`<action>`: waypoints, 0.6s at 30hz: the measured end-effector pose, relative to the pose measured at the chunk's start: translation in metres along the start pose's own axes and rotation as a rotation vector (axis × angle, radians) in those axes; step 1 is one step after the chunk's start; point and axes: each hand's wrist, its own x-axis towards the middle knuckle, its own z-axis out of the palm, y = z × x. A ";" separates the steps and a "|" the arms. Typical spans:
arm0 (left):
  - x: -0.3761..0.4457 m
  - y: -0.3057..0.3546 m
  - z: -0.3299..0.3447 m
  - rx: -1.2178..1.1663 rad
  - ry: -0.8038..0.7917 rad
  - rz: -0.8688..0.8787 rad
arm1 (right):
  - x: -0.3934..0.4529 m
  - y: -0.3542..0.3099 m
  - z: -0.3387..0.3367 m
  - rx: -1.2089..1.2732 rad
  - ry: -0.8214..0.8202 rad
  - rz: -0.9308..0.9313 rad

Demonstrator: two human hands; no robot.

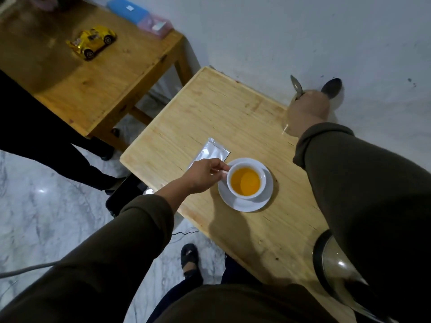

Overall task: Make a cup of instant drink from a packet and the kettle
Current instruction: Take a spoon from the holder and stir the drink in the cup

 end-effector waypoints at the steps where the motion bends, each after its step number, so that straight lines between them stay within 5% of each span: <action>1: 0.000 0.000 -0.001 0.003 -0.007 -0.003 | -0.005 -0.003 -0.003 0.051 -0.015 0.013; 5: 0.001 0.001 -0.002 0.036 -0.024 -0.002 | -0.011 0.000 -0.009 0.153 0.083 -0.023; 18: 0.006 0.000 -0.010 0.088 -0.110 0.002 | -0.059 -0.013 -0.047 -0.178 0.282 -0.546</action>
